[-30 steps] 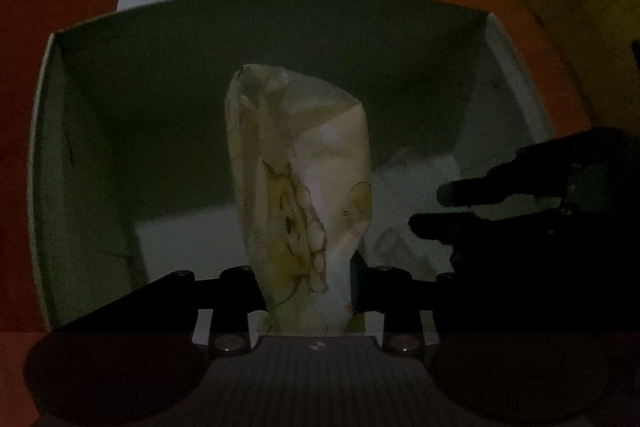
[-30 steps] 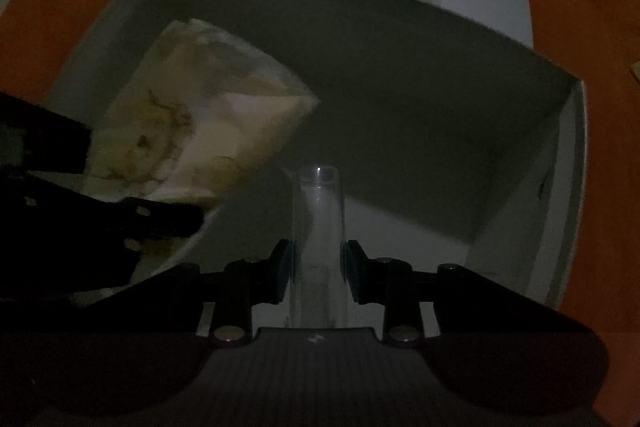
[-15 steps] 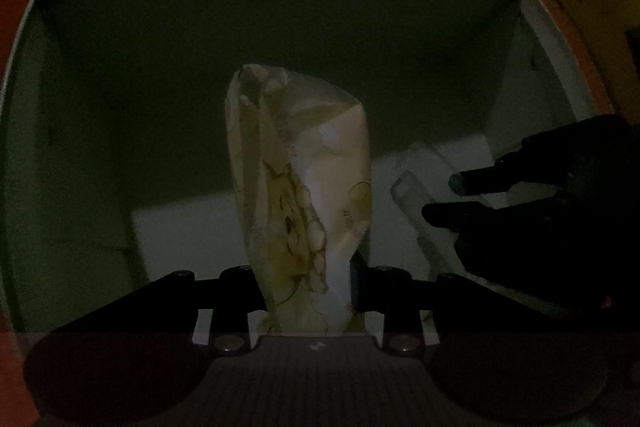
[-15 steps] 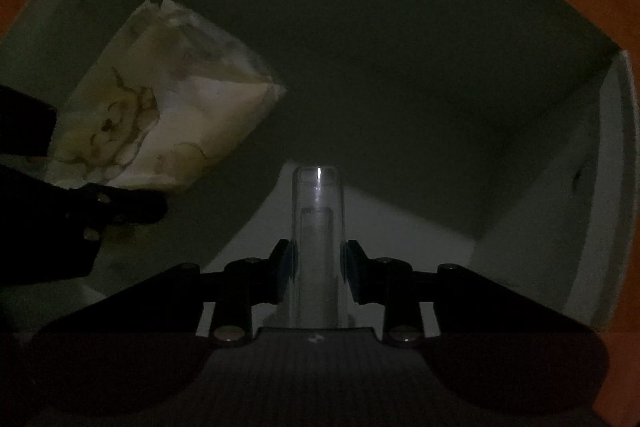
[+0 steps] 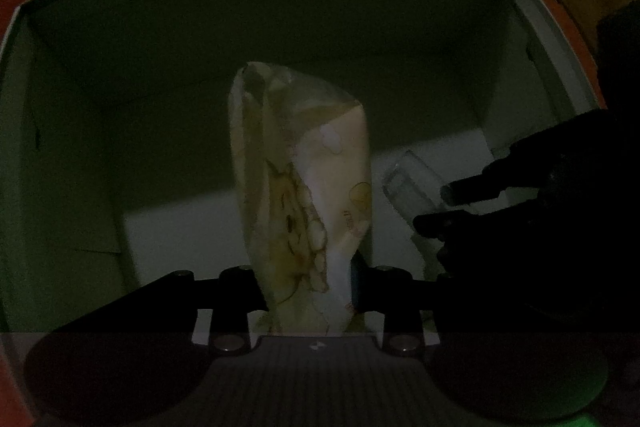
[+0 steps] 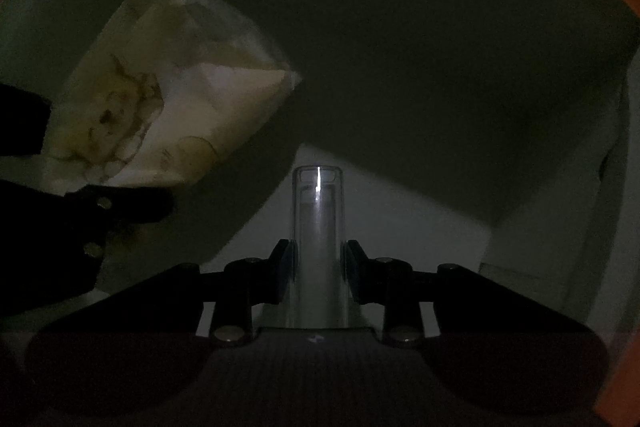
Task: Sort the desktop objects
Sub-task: 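Carry the tissue pack with left tool while right tool carries the tube into the box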
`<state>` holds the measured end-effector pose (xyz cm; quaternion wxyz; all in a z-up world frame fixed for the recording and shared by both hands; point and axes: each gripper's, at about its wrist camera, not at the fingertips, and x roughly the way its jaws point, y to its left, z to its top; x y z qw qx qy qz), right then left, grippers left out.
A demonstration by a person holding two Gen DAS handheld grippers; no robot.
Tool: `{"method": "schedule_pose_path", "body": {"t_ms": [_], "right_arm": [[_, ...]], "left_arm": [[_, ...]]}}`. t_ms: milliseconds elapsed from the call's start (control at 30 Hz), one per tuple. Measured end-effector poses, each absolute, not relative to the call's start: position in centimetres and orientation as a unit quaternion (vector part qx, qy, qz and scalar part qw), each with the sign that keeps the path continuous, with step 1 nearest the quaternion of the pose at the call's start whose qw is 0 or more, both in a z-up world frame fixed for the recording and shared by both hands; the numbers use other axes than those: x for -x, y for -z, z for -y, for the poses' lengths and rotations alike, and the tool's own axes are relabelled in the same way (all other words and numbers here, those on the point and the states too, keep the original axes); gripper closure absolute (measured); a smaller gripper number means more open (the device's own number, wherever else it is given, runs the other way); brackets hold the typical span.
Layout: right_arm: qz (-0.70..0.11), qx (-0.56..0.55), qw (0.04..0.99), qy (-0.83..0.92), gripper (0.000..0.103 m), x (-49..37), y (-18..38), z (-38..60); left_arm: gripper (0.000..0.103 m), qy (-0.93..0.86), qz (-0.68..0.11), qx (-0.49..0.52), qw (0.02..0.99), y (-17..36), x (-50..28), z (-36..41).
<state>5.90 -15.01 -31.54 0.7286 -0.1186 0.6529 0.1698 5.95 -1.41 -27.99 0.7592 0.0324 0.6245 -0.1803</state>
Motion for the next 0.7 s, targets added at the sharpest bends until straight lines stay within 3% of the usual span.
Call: {"method": "schedule_pose_path", "body": {"t_ms": [700], "right_arm": [[-0.648,0.137,0.735,-0.147,0.071,-7.9,30.9,14.7]], "left_arm": [[0.074,0.172,-0.625,-0.027,0.761,28.6,-6.9,2.4]]}}
